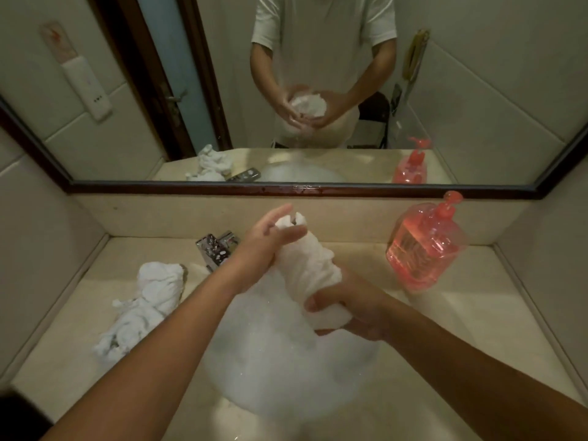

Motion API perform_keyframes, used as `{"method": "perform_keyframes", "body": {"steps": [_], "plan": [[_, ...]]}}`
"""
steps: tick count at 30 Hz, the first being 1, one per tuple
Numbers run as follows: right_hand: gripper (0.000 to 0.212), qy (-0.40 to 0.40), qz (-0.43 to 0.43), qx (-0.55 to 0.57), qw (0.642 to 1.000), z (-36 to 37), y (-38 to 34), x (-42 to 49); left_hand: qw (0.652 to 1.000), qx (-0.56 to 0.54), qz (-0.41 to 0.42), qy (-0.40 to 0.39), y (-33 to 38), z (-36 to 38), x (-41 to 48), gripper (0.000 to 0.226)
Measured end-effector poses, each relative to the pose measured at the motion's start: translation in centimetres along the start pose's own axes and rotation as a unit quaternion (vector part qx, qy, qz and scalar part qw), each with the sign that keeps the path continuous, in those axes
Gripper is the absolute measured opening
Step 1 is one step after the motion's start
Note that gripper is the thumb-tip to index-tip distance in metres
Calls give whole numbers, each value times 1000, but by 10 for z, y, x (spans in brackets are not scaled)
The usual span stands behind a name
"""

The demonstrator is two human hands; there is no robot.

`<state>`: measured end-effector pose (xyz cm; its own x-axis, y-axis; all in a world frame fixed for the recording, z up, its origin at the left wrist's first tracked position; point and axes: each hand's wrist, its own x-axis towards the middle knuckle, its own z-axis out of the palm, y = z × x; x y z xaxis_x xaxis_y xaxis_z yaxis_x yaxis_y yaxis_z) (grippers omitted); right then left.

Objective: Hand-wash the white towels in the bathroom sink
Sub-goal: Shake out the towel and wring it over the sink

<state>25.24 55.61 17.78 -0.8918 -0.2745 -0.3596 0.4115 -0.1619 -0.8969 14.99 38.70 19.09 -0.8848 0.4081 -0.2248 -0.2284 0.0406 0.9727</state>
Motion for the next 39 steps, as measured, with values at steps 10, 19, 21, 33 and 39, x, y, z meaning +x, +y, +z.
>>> {"method": "perform_keyframes", "body": {"steps": [10,19,21,33,39], "plan": [[86,-145,43,206,967,0,0,-13,952,-250,57,-169,10,19,-1,26],[90,-121,122,42,984,12,-42,-19,971,-188,-5,-148,32,-3,-11,25],[65,-77,134,-8,988,25,-50,-12,982,-153,-16,-113,36,-12,-12,22],[83,120,114,-117,979,81,28,45,984,158,78,29,-19,-51,-11,18],[73,183,119,-137,966,83,39,51,978,181,55,82,-46,-44,0,22]]}}
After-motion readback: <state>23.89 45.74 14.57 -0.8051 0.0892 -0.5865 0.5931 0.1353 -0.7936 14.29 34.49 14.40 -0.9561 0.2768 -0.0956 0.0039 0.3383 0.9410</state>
